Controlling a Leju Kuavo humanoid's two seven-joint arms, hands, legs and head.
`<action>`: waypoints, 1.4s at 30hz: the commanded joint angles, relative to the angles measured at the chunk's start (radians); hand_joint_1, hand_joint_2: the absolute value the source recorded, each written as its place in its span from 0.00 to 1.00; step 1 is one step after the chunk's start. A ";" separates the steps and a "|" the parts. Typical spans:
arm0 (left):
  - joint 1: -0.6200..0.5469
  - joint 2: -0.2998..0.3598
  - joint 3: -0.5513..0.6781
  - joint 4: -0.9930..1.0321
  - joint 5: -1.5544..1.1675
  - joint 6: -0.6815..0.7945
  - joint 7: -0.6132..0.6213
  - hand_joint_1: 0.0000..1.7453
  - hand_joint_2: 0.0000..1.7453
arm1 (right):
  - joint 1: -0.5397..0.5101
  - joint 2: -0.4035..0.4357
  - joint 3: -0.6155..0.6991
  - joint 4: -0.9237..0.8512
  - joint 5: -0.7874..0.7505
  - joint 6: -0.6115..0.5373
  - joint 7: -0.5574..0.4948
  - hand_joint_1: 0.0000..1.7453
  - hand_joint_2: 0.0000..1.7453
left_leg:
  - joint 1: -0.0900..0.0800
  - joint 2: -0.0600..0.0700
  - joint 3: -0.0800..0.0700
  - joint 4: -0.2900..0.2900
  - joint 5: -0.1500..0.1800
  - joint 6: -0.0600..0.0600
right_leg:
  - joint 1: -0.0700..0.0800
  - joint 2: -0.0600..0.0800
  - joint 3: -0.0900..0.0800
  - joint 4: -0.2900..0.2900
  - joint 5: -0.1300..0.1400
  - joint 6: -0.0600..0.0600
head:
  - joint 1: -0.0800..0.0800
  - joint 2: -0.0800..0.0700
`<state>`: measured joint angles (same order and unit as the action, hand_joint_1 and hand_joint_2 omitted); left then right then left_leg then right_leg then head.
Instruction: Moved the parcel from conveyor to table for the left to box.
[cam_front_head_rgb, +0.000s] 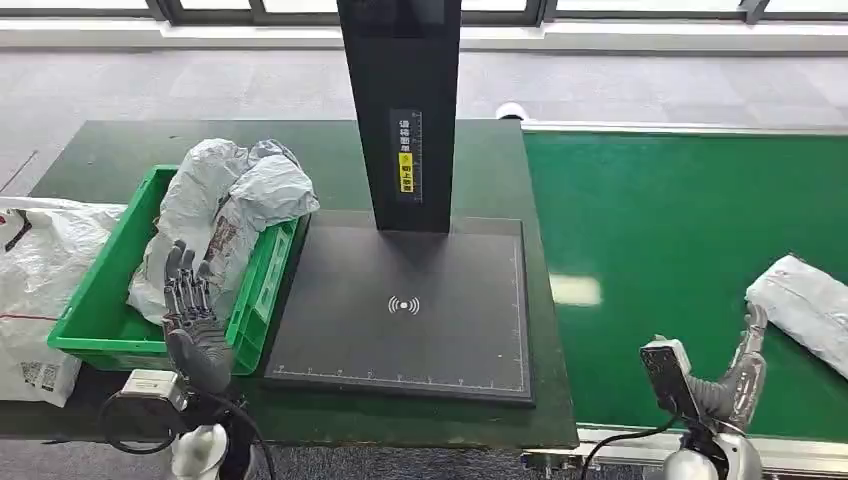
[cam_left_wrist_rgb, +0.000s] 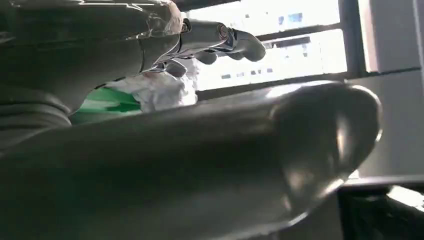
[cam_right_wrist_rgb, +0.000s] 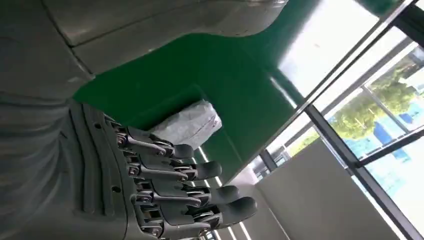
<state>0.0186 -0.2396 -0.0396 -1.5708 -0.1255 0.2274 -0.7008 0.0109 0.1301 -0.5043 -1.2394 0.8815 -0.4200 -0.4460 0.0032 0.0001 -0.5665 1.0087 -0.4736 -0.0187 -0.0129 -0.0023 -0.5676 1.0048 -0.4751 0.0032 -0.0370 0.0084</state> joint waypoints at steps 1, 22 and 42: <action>0.007 0.046 -0.104 -0.083 0.036 -0.059 0.003 0.00 0.00 | -0.034 -0.101 -0.057 0.156 0.177 -0.066 0.111 0.00 1.00 | 0.000 -0.001 0.000 -0.001 0.000 0.001 | 0.000 0.000 0.001 -0.001 0.000 0.000 | 0.000 0.000; 0.020 0.058 -0.109 -0.135 0.049 -0.084 0.003 0.00 0.00 | -0.310 -0.509 -0.063 0.840 0.688 -0.002 0.522 0.00 1.00 | -0.002 0.002 0.000 0.000 -0.001 0.002 | -0.003 0.002 0.000 -0.002 0.001 0.001 | 0.000 0.000; 0.009 0.040 -0.081 -0.092 0.054 -0.133 0.003 0.00 0.00 | -0.349 -0.577 -0.165 0.937 0.614 0.038 0.528 0.00 1.00 | -0.003 0.001 0.000 -0.001 -0.001 0.003 | -0.004 0.001 0.000 -0.002 0.001 0.002 | 0.000 0.000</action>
<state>0.0501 -0.2155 -0.1316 -1.7285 -0.0736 0.1102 -0.7008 -0.2813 -0.4452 -0.5760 -0.4051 1.5041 -0.3830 0.0713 0.0004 -0.0001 -0.5682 1.0097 -0.4751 -0.0157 -0.0172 -0.0025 -0.5685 1.0044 -0.4750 0.0057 -0.0366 0.0084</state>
